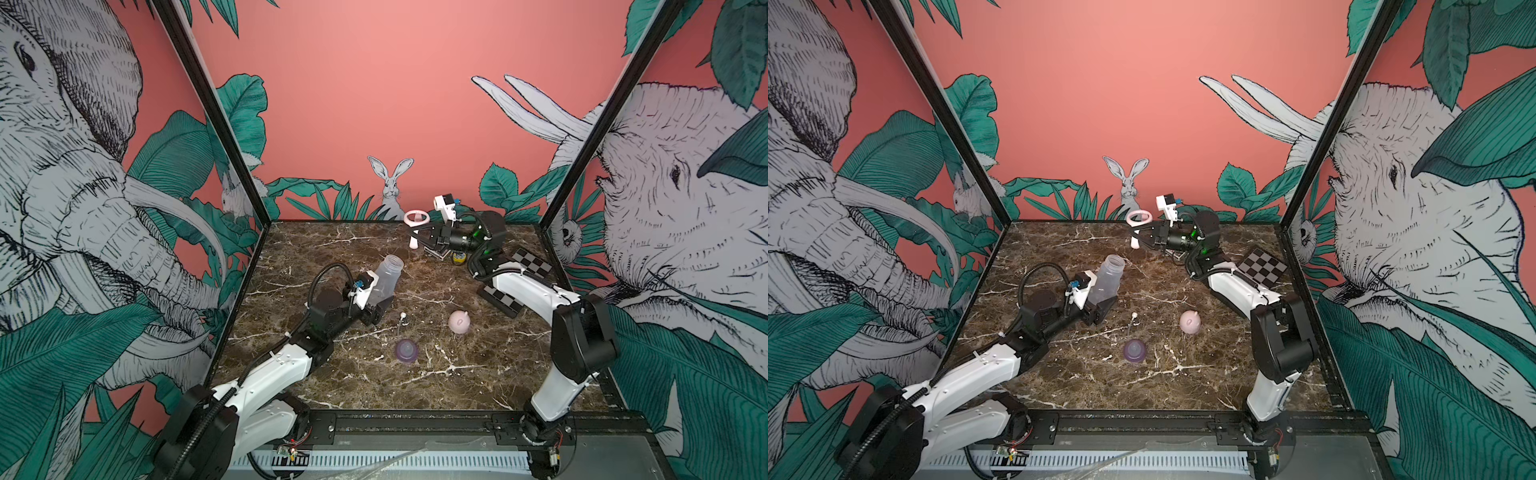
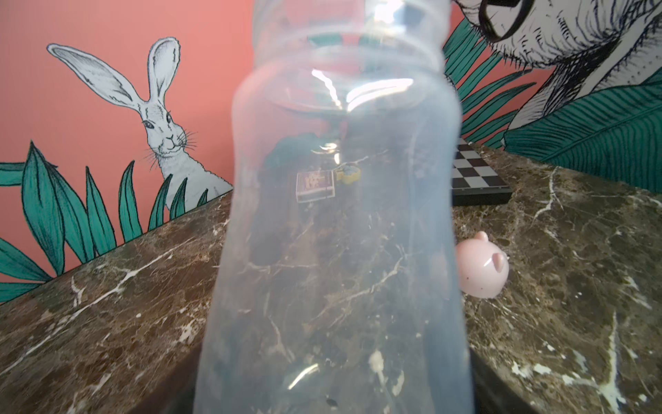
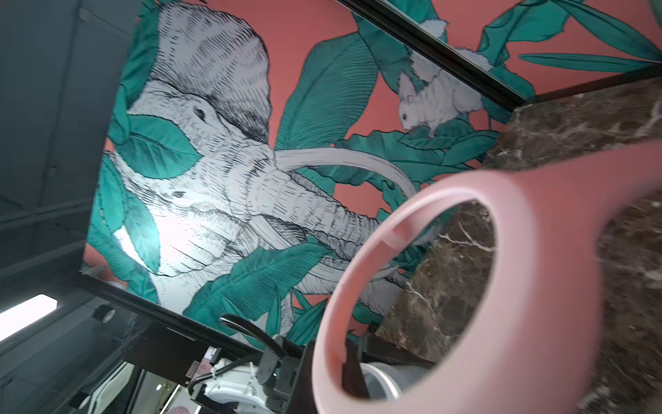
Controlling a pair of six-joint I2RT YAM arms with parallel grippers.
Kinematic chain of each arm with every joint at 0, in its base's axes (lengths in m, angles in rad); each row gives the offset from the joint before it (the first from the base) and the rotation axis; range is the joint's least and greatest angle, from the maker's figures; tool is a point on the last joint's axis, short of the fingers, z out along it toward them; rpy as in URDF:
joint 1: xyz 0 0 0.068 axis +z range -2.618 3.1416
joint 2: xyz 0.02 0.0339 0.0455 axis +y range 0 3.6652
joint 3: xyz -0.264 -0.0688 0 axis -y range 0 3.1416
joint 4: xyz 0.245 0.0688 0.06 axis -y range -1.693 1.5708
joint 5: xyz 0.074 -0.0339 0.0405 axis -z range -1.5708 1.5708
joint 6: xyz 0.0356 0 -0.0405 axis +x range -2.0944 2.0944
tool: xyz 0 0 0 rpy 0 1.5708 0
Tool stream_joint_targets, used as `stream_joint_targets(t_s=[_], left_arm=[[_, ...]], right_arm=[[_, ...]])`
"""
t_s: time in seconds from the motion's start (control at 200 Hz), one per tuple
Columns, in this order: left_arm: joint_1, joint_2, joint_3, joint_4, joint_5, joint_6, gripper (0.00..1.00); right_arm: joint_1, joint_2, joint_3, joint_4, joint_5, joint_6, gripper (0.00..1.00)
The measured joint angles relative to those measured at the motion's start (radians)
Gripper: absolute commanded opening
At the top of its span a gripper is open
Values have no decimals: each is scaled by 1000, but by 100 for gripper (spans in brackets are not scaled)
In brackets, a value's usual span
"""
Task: Assemble the baby bottles
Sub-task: Put on the handle of the baby bottle.
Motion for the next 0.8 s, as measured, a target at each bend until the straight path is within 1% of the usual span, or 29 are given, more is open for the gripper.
stream_joint_targets(t_s=[0.105,0.24,0.545,0.8], left_arm=[[0,60,38,49,10,-9,64],[0,113,86,96,19,-20,64],[0,111,138,161,42,-38,63],[0,108,139,200,47,-57,61]], right_arm=[[53,-7,24,104,7,106,0],[109,-31,39,154,5,175,0],[113,-125,39,119,-18,150,0],[128,-104,19,196,-17,203,0]])
